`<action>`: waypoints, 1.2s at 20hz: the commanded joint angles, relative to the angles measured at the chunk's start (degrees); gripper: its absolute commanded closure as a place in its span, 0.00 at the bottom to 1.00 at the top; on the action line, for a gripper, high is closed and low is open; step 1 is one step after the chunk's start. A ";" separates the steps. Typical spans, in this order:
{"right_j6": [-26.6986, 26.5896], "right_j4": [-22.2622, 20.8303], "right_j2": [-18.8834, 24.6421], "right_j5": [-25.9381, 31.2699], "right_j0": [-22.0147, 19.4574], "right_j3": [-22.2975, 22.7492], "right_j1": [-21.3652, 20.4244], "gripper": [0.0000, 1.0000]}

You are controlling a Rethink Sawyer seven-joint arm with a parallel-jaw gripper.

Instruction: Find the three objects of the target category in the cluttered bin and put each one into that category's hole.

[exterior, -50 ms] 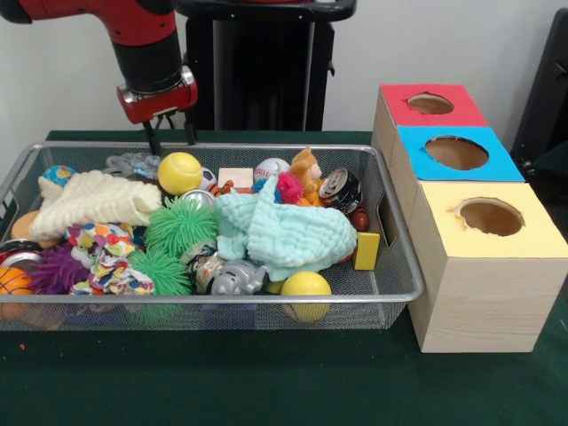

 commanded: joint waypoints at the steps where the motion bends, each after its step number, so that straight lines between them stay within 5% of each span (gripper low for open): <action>1: -14.79 -5.16 1.76 -1.68 -0.86 -4.09 4.50 0.00; 10: -15.46 -0.47 4.37 2.93 -1.14 -2.47 -0.45 0.00; 24: -18.05 3.41 7.08 9.06 -0.45 -5.51 -2.26 0.00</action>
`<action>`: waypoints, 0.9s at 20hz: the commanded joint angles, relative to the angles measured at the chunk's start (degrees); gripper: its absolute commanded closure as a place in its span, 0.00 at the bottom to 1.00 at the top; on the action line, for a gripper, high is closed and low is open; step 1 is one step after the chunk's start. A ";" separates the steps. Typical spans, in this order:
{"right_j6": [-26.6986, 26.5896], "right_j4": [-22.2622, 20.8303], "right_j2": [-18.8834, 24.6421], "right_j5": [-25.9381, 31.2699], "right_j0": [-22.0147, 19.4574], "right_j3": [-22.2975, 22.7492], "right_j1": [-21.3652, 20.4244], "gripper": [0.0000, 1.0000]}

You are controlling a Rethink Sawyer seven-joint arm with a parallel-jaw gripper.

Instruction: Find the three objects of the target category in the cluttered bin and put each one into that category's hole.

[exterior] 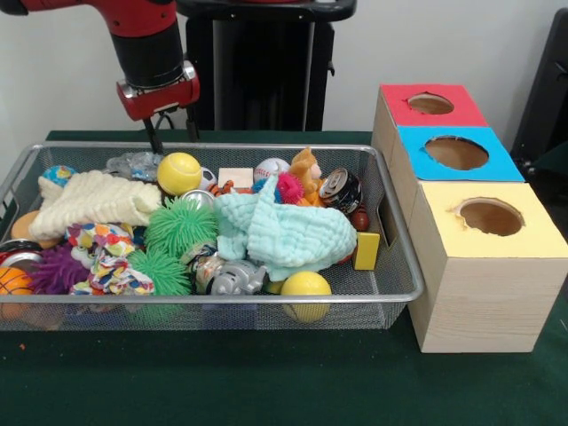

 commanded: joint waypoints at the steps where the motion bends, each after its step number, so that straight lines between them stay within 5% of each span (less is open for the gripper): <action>1: -18.20 1.94 3.93 8.06 0.22 -5.78 -0.61 0.00; 18: -23.15 1.35 6.44 14.47 0.92 -13.59 3.01 0.00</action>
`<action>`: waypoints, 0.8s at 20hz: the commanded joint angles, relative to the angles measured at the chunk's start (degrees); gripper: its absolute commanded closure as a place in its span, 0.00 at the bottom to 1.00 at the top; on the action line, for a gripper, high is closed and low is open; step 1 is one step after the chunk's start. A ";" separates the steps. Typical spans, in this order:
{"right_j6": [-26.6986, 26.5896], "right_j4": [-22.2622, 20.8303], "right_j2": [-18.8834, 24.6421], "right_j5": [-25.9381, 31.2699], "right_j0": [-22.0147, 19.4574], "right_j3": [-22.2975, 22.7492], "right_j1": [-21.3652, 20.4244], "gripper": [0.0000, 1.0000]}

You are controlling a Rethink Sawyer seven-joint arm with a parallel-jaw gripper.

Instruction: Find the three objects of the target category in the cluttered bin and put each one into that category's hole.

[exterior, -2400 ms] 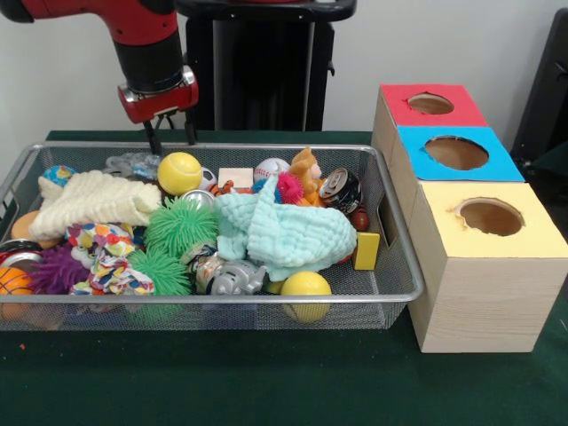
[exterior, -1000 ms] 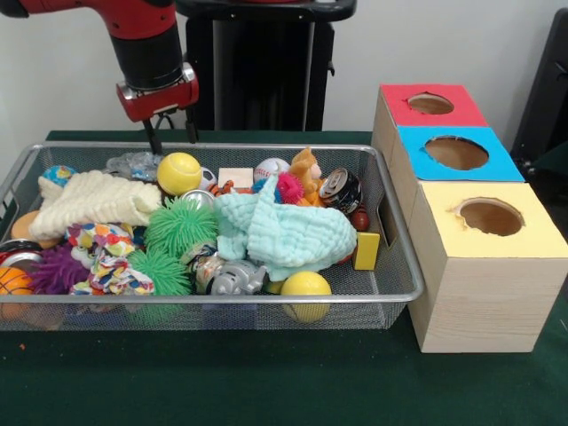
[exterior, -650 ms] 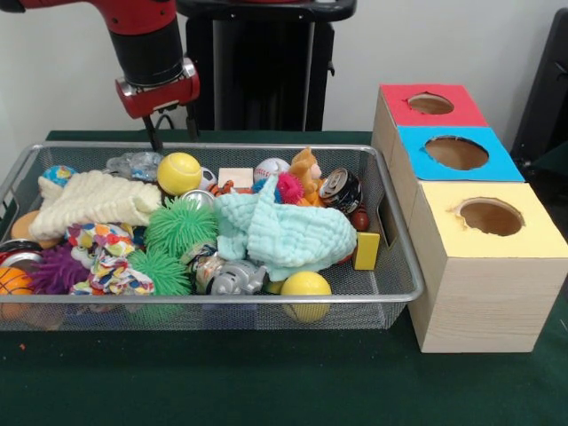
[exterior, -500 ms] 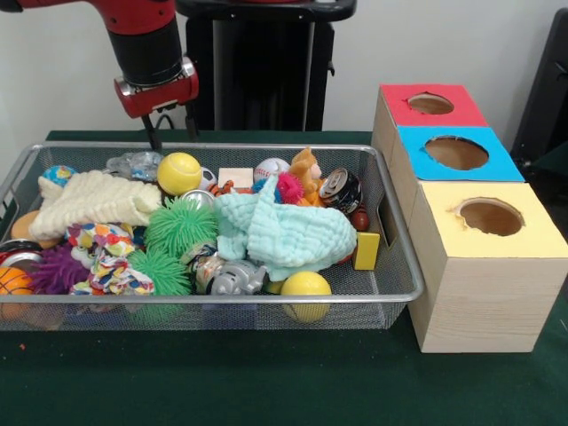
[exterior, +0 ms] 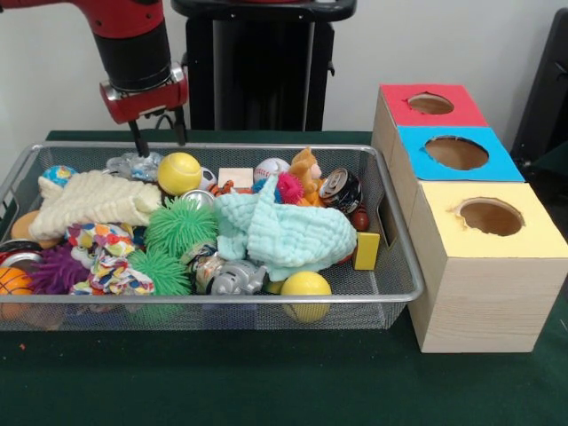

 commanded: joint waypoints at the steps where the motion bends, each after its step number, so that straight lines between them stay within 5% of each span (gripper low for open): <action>1: -23.35 0.22 3.24 6.90 0.76 -8.54 2.83 0.00; 16: -29.52 -0.18 3.44 10.46 0.61 -14.73 6.75 0.00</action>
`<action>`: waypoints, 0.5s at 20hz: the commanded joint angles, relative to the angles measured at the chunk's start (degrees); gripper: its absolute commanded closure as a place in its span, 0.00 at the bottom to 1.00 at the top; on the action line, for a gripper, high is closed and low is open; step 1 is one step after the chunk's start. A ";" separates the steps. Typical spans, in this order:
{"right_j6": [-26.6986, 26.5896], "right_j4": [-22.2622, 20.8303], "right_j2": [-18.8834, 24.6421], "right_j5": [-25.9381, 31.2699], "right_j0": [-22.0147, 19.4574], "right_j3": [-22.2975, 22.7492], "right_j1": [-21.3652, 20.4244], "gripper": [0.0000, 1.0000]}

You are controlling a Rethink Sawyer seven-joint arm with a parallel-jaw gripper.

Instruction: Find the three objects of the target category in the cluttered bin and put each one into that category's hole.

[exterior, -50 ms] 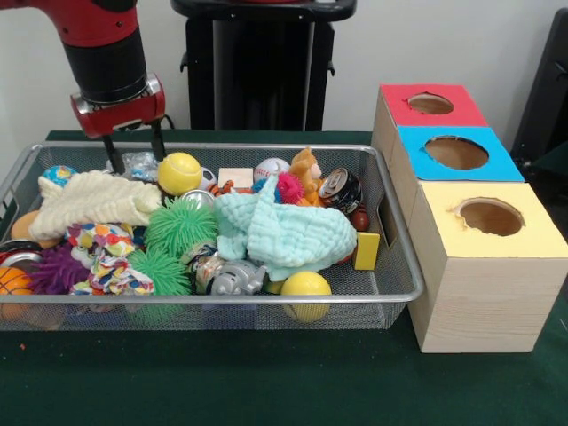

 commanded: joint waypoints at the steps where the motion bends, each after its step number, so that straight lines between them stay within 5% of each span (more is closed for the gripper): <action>1: -24.34 -0.31 1.70 6.50 0.58 -7.66 4.87 0.00; 10: -28.56 -0.23 -0.20 5.87 -0.22 -9.48 8.78 0.00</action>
